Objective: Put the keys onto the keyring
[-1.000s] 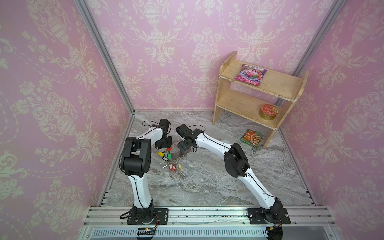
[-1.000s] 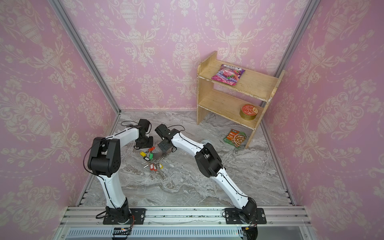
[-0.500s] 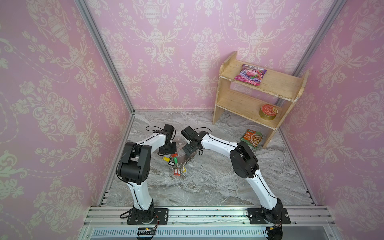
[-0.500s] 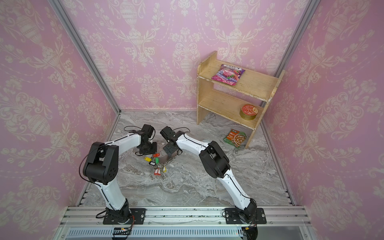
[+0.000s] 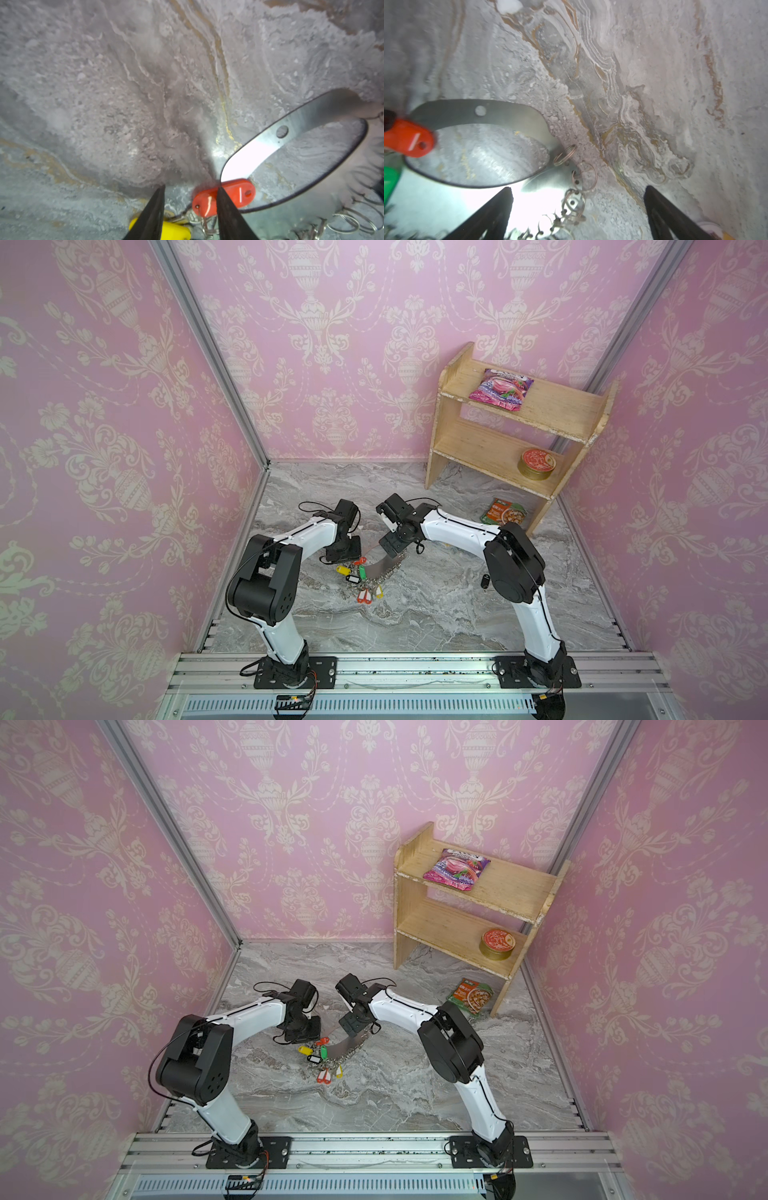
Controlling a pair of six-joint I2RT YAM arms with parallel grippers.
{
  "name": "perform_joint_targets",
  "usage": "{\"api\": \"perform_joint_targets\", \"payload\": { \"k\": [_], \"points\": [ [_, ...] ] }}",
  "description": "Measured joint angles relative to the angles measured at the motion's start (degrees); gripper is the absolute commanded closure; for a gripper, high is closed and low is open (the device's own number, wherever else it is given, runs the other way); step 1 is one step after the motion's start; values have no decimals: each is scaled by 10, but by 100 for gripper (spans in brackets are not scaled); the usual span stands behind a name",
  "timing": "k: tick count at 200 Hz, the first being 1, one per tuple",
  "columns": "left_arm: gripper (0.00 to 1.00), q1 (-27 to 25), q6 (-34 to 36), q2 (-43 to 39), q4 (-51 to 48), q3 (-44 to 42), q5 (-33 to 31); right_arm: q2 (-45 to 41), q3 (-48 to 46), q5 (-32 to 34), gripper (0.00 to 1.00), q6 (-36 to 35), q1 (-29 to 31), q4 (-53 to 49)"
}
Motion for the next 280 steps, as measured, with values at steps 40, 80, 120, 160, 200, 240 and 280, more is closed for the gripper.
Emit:
{"api": "perform_joint_targets", "payload": {
  "k": [40, 80, 120, 160, 200, 240, 280],
  "points": [
    [22, 7, 8, -10, 0, 8, -3, -122, -80, -37, 0, -5, 25, 35],
    [18, 37, 23, -33, 57, 27, -3, -165, -181, -19, 0, -19, 90, 64],
    [16, 86, 26, -43, 97, 28, 24, -152, -213, 15, 0, -29, 109, 91],
    [14, 98, 26, -56, 118, 25, 46, -130, -211, 39, 0, -30, 108, 120],
    [14, 100, 26, -56, 130, 24, 66, -101, -198, 50, 0, -30, 108, 123],
    [13, 103, 26, -56, 135, 19, 76, -90, -181, 54, 0, -28, 108, 123],
    [13, 103, 26, -56, 136, 18, 80, -83, -160, 62, 0, -28, 108, 121]
  ]
}}
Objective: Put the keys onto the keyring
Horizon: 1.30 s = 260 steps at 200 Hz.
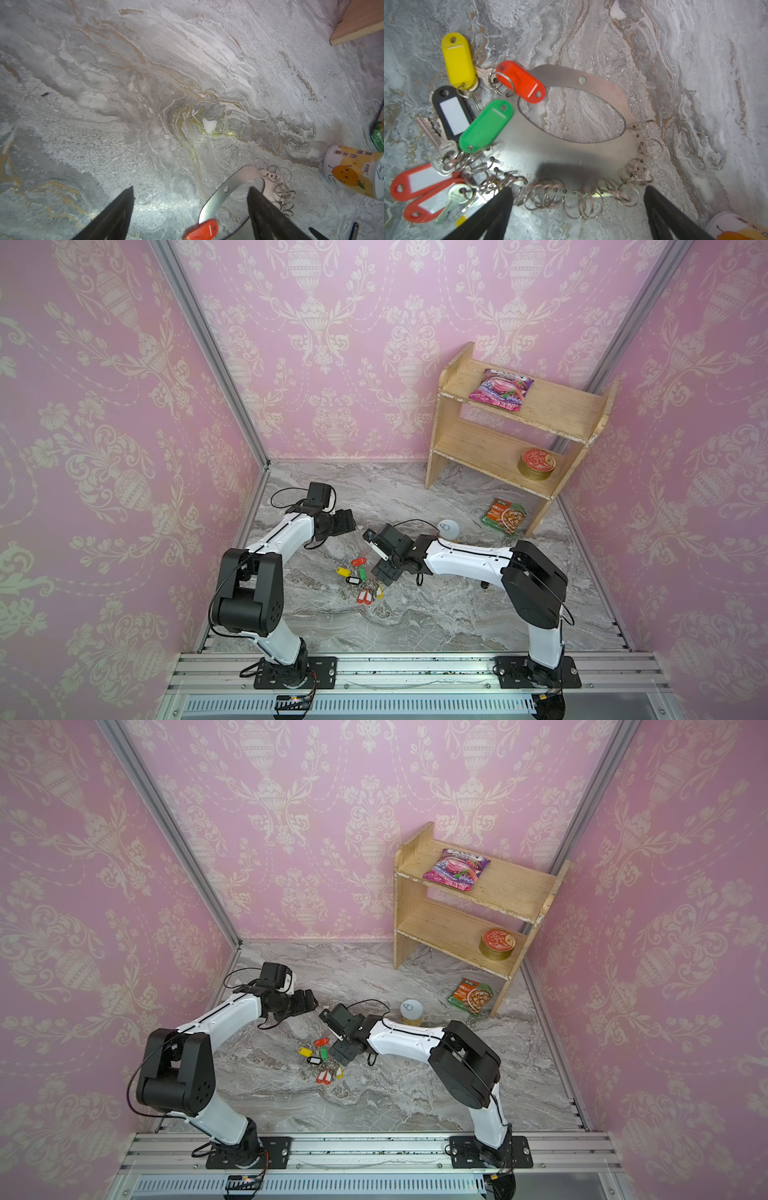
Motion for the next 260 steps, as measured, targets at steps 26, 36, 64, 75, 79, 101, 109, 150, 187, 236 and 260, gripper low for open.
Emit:
{"api": "perform_joint_targets", "payload": {
  "k": [26, 36, 64, 75, 79, 101, 109, 150, 187, 236, 260],
  "points": [
    [12, 0, 0, 0, 2, 0, 0, 13, 4, 6, 0, 0, 0, -6],
    [12, 0, 0, 0, 2, 0, 0, 18, 4, 7, 0, 0, 0, -11],
    [12, 0, 0, 0, 2, 0, 0, 25, 4, 8, 0, 7, 0, -19],
    [12, 0, 0, 0, 2, 0, 0, 25, 4, 13, 0, 9, 0, -23],
    [12, 0, 0, 0, 2, 0, 0, 25, 4, 14, 0, 11, 0, -24],
    [12, 1, 0, 0, 3, -1, 0, 25, 4, 30, 0, 11, 0, -30],
    [12, 1, 0, 0, 4, -1, 0, 24, 4, 35, 0, 11, 0, -30],
    [12, 3, 0, -3, 4, -1, 0, 11, 1, 51, 0, 11, -3, -39],
    [11, 3, 0, -11, 4, -1, 0, -19, -16, 36, 0, 11, -1, -30],
    [11, 3, 0, -12, 5, -2, 0, -27, -28, 21, 0, 8, 20, -23],
    [11, 3, 0, -12, 5, -2, 0, -27, -36, 18, 0, 4, 26, -23]
  ]
}}
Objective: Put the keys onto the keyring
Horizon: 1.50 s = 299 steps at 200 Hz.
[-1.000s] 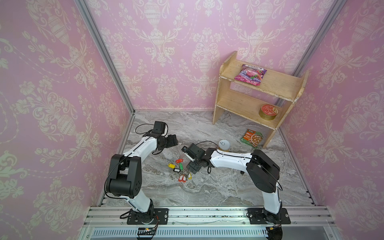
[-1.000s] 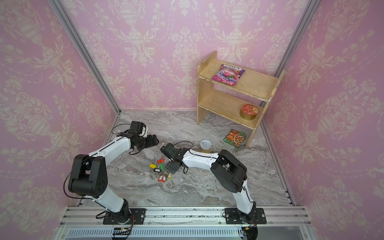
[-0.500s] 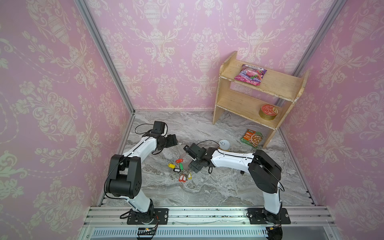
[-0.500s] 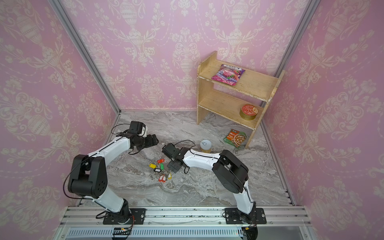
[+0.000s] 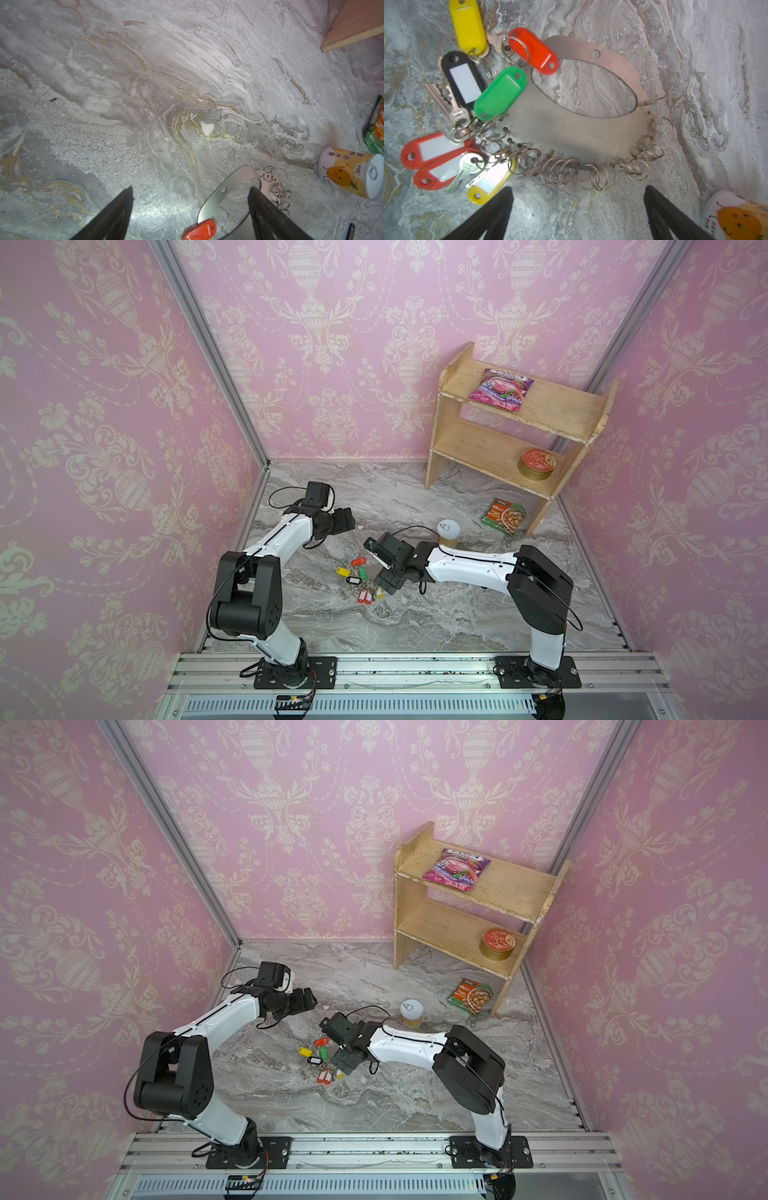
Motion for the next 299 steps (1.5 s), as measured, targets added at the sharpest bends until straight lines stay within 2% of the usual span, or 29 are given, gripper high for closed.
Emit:
{"api": "perform_joint_targets", "payload": {
  "k": [220, 299],
  "points": [
    [11, 3, 0, -10, 5, -2, 0, 39, 0, 41, 0, -6, 16, 31],
    [11, 6, 0, -12, 6, -6, 0, 40, 0, 94, 0, -6, 16, 34]
  ]
}}
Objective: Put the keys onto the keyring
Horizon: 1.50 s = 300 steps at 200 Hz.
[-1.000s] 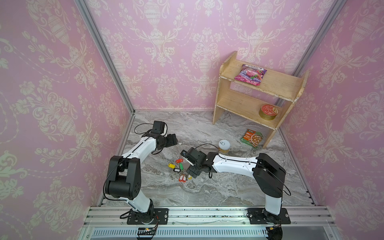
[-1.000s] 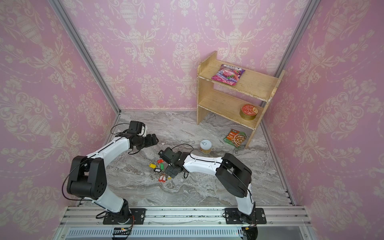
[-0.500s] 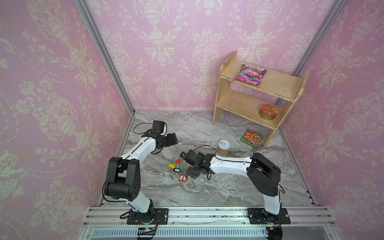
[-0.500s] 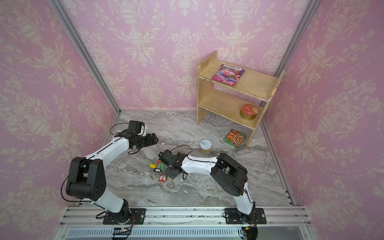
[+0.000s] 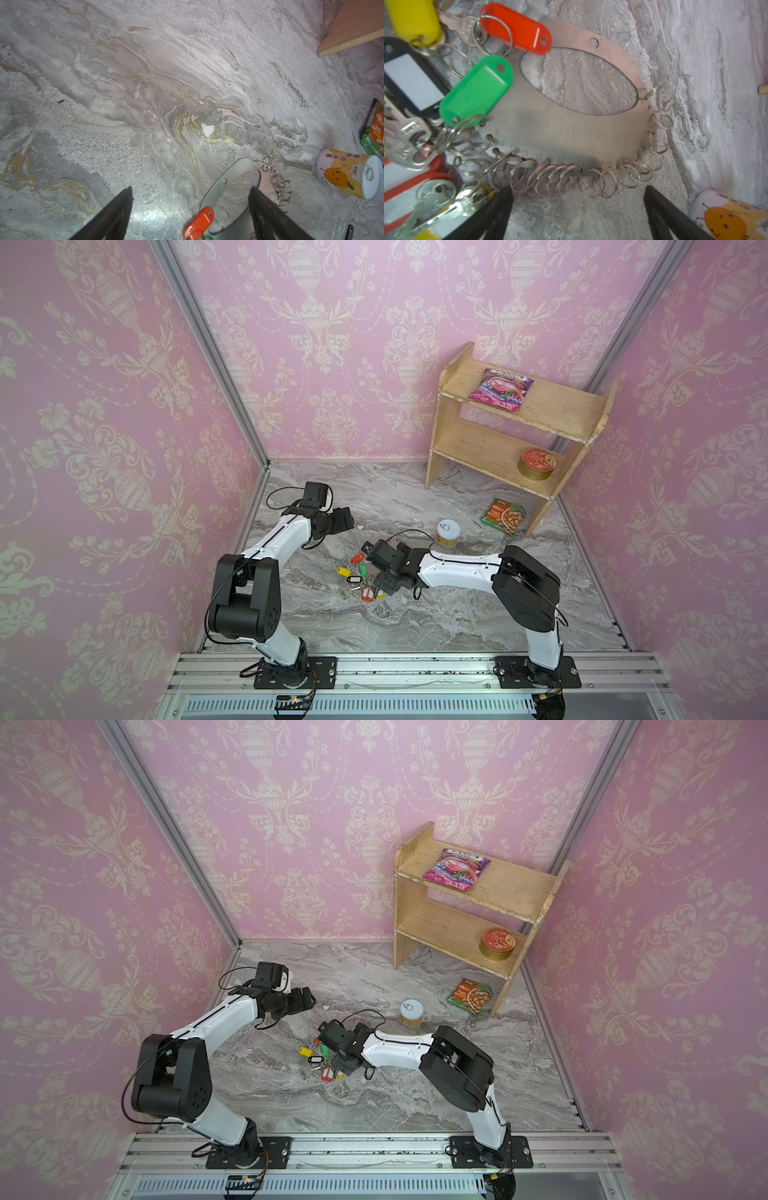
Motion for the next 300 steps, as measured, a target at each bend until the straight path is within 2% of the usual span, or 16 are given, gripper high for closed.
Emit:
{"api": "perform_joint_targets", "payload": {
  "k": [73, 156, 200, 227, 245, 269, 300],
  "points": [
    [11, 1, 0, -7, 8, 0, 1, 0, 0, 35, 0, 0, -16, 0],
    [11, 1, 0, -7, 8, 0, 1, -7, 0, 42, 0, 10, -37, -2],
    [11, 1, 0, -7, 8, 0, 2, -47, -26, 9, 0, 14, -59, -10],
    [10, 2, 0, -7, 8, 0, 5, -101, -52, -43, 0, 0, -69, -6],
    [10, 2, 0, -7, 8, 0, 9, -142, -91, -100, 6, -20, -65, 17],
    [10, 2, 0, -7, 8, 0, 14, -179, -155, -179, 23, -63, -43, 54],
    [10, 2, -3, -7, 8, 0, 17, -185, -204, -274, 43, -92, -23, 103]
  ]
}}
